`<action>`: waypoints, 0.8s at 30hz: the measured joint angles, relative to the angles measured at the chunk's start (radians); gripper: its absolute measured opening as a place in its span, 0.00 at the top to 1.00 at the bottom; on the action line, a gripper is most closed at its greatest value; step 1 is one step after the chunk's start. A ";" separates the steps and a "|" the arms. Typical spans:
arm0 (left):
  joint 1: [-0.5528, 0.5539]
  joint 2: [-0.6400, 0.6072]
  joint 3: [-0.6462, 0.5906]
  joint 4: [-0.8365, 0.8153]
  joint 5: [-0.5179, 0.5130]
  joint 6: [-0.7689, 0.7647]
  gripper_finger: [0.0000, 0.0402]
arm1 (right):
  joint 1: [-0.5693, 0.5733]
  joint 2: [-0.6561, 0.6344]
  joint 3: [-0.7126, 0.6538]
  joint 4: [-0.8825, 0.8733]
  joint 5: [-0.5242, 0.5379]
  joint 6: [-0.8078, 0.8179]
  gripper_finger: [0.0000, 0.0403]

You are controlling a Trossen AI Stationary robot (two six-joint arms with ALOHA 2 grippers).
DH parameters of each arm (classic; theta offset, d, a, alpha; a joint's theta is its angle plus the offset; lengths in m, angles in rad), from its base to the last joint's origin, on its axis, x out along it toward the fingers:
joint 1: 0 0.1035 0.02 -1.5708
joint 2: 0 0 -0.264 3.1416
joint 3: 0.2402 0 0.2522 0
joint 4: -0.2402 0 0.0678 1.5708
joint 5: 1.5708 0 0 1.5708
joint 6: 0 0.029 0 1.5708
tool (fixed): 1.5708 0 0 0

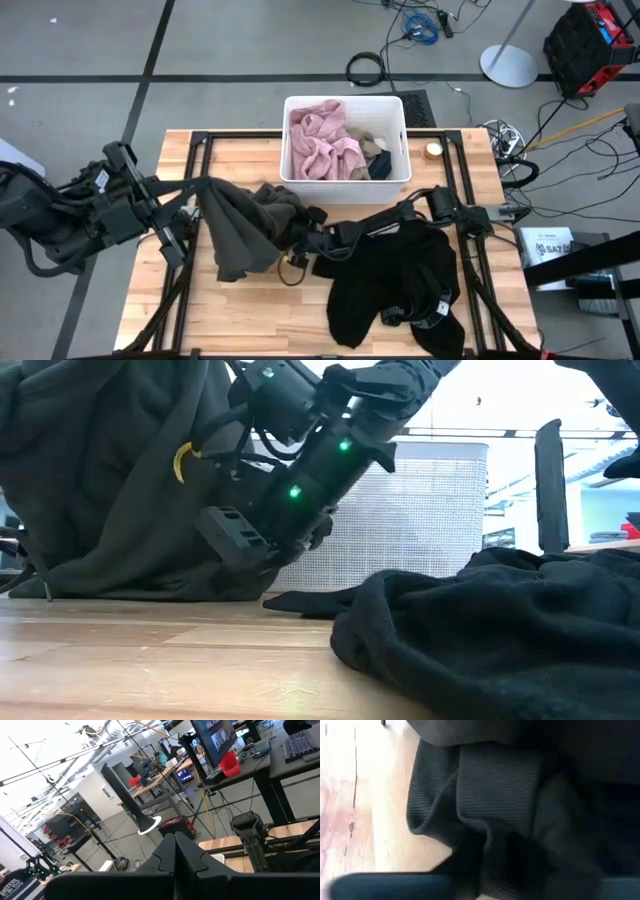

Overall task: Sort clothes
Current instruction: Fold the gray jacket

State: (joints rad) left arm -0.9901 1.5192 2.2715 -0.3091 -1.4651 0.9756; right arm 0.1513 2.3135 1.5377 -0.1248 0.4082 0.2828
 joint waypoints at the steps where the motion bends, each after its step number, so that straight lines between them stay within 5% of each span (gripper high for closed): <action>1: 0.001 0.000 0.000 0.000 0.000 0.000 1.00 | 0.000 0.000 0.002 -0.006 -0.023 0.001 0.91; 12: -0.001 0.000 0.000 0.001 0.000 -0.001 1.00 | 0.101 -0.249 -0.012 -0.103 -0.086 -0.016 0.99; 24: -0.027 -0.002 0.000 -0.016 -0.002 -0.002 1.00 | 0.337 -0.814 -0.005 -0.134 0.275 -0.242 1.00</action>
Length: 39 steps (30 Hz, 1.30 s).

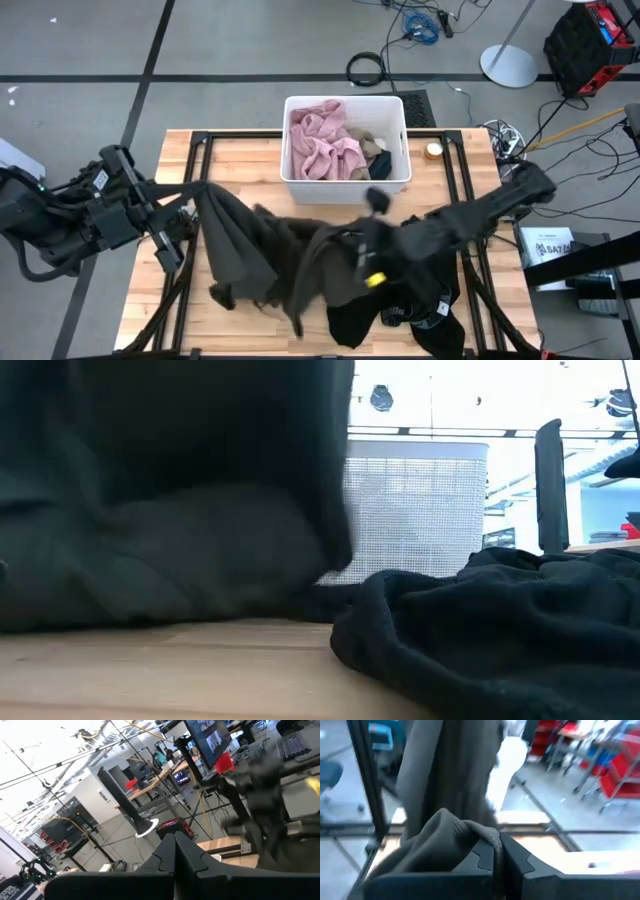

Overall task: Sort clothes
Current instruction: Fold the gray jacket

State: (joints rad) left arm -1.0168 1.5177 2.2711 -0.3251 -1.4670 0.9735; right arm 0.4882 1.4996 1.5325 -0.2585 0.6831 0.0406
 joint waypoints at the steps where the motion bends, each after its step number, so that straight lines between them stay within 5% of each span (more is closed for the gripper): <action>1: 0.000 0.000 0.000 -0.002 0.000 0.000 1.00 | 0.019 -0.033 -0.001 -0.006 0.036 -0.011 1.00; 8: 0.000 -0.001 0.000 -0.006 -0.001 -0.002 1.00 | 0.131 -0.198 -0.001 -0.152 0.426 0.004 1.00; 11: 0.000 -0.001 0.000 -0.006 -0.003 -0.004 1.00 | 0.181 -0.219 -0.002 -0.325 0.611 0.141 1.00; 13: 0.000 -0.001 0.000 -0.015 -0.008 -0.015 1.00 | 0.208 -0.227 -0.001 -0.447 0.641 0.274 1.00; 18: 0.000 -0.001 0.000 -0.087 -0.040 -0.055 1.00 | 0.248 -0.195 -0.001 -0.764 0.579 0.661 1.00; 25: 0.000 -0.001 0.000 -0.086 -0.042 -0.061 1.00 | 0.255 -0.103 -0.001 -1.025 0.169 1.041 0.96; 32: 0.013 -0.001 0.000 -0.086 -0.027 -0.052 1.00 | 0.245 -0.035 -0.002 -0.978 0.120 1.013 0.85; 39: 0.021 -0.001 0.000 -0.085 -0.027 -0.052 1.00 | 0.206 -0.059 -0.001 -0.701 0.136 0.558 0.61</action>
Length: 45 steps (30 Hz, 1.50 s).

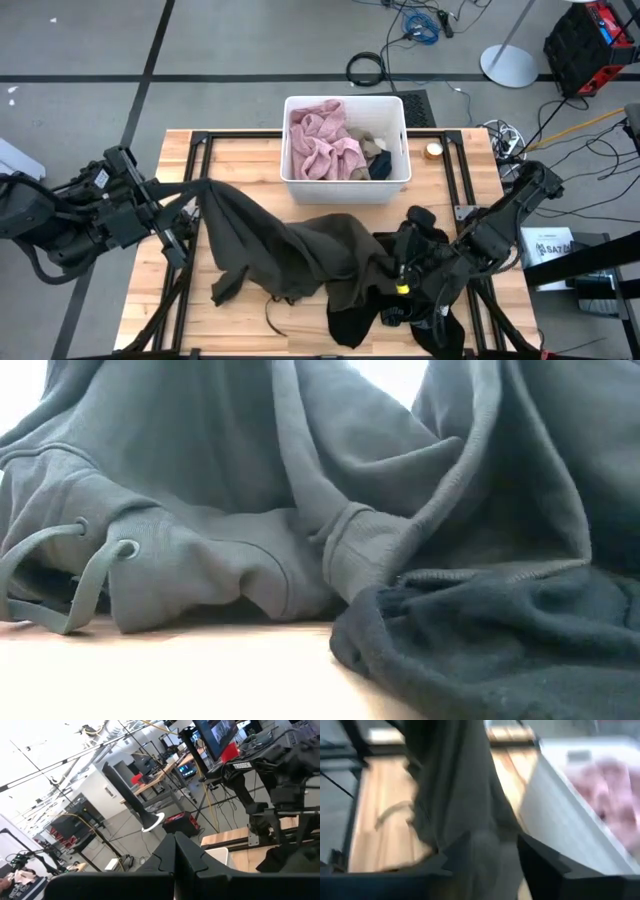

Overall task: Sort clothes
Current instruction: Fold the gray jacket

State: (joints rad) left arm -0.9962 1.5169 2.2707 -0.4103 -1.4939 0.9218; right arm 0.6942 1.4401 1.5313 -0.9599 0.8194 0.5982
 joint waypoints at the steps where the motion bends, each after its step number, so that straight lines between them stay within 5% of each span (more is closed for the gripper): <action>1: 0.000 0.000 0.000 0.000 0.000 0.000 1.00 | -0.006 -0.003 0.001 0.063 -0.001 -0.070 0.58; 9: 0.000 0.000 0.000 0.000 0.000 0.000 1.00 | -0.062 0.042 0.001 0.731 -0.037 -0.612 0.42; 16: 0.009 0.000 0.000 -0.029 0.001 0.000 1.00 | -0.136 0.159 0.001 1.022 -0.493 -1.002 0.42; 19: 0.009 0.000 0.000 -0.028 0.000 0.000 1.00 | -0.146 0.233 0.001 1.098 -0.534 -1.207 0.43; 24: 0.008 0.000 0.000 -0.029 0.000 -0.001 1.00 | -0.171 0.344 0.001 1.279 -0.517 -1.352 0.43; 28: 0.013 0.000 0.000 -0.031 0.000 -0.011 1.00 | -0.188 0.406 0.000 1.470 -0.476 -1.213 0.43; 39: 0.202 -0.001 0.000 -0.345 0.266 -0.380 1.00 | -0.166 0.385 0.001 1.136 -0.550 -1.265 0.46; 45: 0.347 0.002 0.000 -0.371 0.489 -0.468 1.00 | -0.137 0.386 0.001 1.040 -0.319 -1.408 0.46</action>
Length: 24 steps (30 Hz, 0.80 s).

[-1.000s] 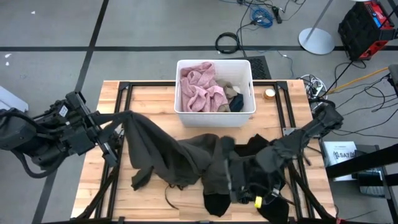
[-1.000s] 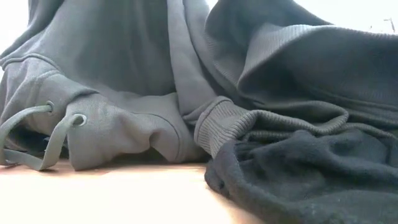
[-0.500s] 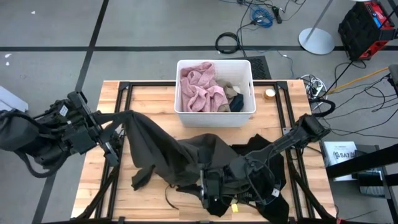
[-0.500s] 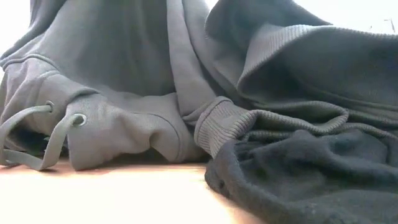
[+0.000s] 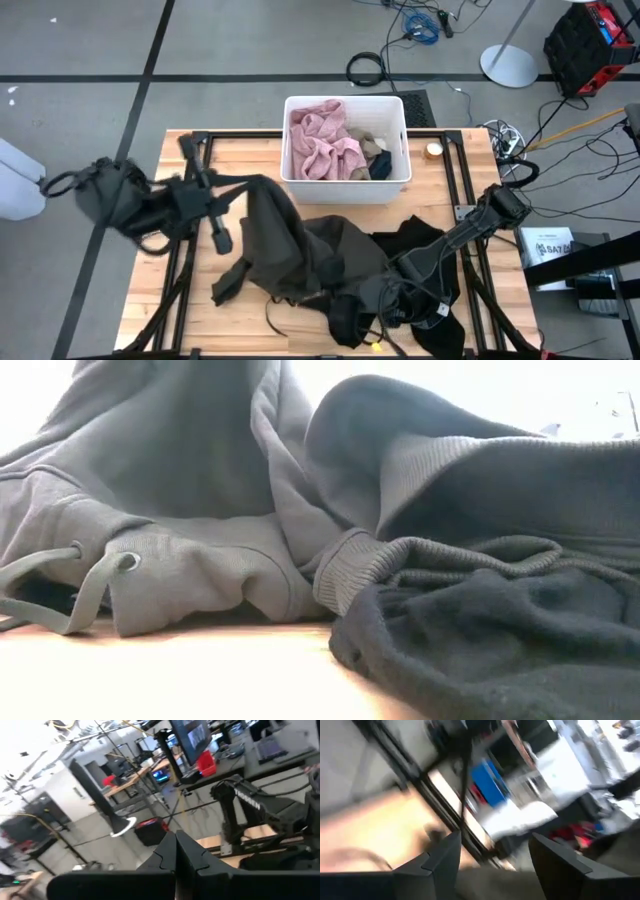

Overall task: Sort clothes
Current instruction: Fold the gray jacket

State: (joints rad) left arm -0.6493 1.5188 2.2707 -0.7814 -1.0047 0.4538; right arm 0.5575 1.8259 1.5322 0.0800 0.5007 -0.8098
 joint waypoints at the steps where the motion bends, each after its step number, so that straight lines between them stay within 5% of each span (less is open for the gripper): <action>1: 0.025 0.000 0.000 -0.001 0.036 -0.019 1.00 | 0.002 0.000 0.000 -0.020 0.044 -0.047 0.46; 6: 0.116 0.000 0.000 0.000 0.165 -0.072 1.00 | 0.006 0.000 0.000 -0.204 0.227 -0.181 0.46; 10: 0.151 0.002 0.000 0.000 0.217 -0.083 1.00 | -0.017 0.006 0.000 -0.324 0.260 -0.197 0.46; 24: 0.179 0.046 0.000 -0.019 0.259 -0.082 1.00 | -0.049 0.141 0.000 -0.156 0.353 -0.570 0.46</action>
State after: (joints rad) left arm -0.4698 1.5646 2.2707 -0.8001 -0.7462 0.3714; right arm 0.5081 1.9665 1.5322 -0.0758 0.8535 -1.3800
